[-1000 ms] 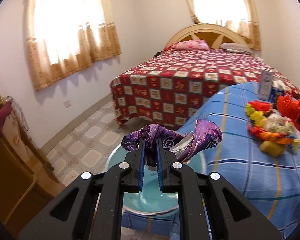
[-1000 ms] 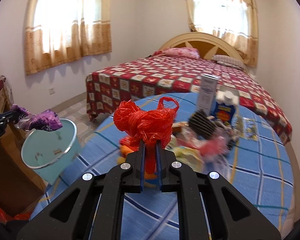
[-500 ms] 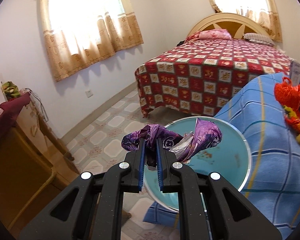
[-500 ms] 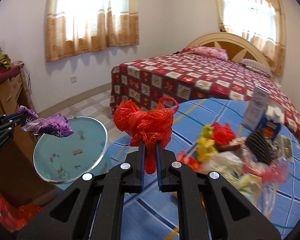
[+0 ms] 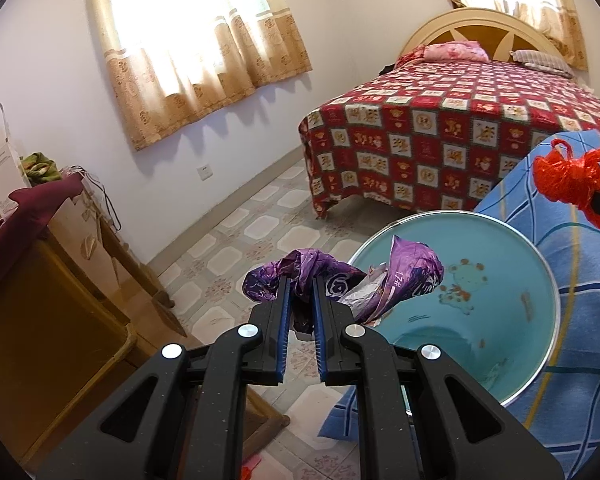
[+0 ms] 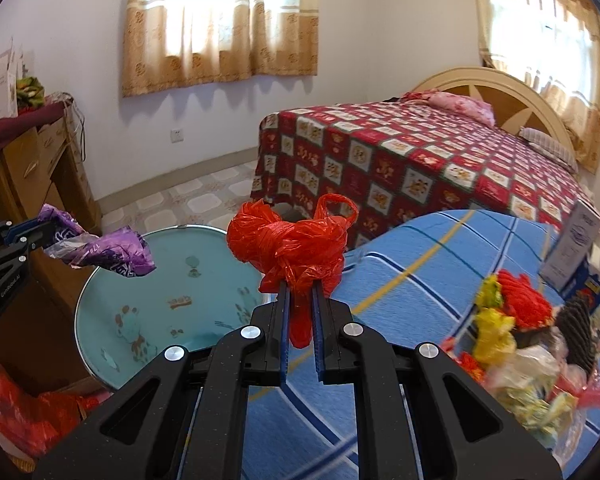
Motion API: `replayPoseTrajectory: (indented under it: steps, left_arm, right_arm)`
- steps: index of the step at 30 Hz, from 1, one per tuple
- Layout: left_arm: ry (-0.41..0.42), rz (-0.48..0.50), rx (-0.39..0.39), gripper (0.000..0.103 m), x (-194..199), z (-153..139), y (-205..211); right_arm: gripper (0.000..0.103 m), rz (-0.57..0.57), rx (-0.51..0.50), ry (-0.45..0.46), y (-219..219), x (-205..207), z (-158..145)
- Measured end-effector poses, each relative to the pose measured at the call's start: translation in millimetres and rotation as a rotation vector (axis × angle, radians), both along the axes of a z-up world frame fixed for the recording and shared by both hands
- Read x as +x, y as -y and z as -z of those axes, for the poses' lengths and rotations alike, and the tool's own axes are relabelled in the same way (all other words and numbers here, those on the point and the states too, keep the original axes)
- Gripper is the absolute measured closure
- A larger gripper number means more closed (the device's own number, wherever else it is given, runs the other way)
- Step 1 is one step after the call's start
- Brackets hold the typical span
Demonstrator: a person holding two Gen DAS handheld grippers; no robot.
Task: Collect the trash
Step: 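Carry both items over the blue bin and open both grippers to drop them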
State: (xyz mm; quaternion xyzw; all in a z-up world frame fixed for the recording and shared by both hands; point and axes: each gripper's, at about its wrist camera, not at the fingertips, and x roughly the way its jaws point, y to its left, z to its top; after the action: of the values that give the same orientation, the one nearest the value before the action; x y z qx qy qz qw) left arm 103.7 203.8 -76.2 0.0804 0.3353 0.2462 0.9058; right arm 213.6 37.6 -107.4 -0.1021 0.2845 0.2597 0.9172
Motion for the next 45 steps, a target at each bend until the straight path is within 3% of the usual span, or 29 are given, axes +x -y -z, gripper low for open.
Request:
replayPoseTrajectory:
  steps: [8, 34, 35, 36, 38, 41, 42, 45]
  left_arm:
    - [-0.005, -0.03, 0.037, 0.092, 0, 1, -7]
    - [-0.016, 0.033, -0.014, 0.089, 2, 4, 3]
    - [-0.02, 0.042, -0.021, 0.082, 2, 5, 4]
    - [-0.022, 0.043, -0.022, 0.063, 2, 6, 6]
    - [-0.015, 0.052, -0.012, 0.049, 1, 6, 12]
    - [-0.014, 0.067, -0.025, 0.043, 1, 6, 16]
    - [-0.013, 0.069, -0.026, 0.038, 0, 5, 17]
    - [-0.016, 0.087, -0.035, 0.036, 1, 7, 25]
  right_arm:
    - [0.092, -0.04, -0.033, -0.019, -23, 4, 12]
    - [0.089, -0.107, -0.065, -0.028, -44, -4, 18]
    - [0.081, -0.117, -0.063, -0.033, -45, -4, 19]
    - [0.064, -0.118, -0.058, -0.028, -45, -5, 18]
    - [0.054, -0.116, -0.046, -0.024, -43, -6, 18]
    - [0.044, -0.102, -0.043, -0.025, -39, -7, 18]
    - [0.043, -0.096, -0.04, -0.024, -37, -8, 18]
    - [0.041, -0.074, -0.026, -0.019, -26, -13, 13]
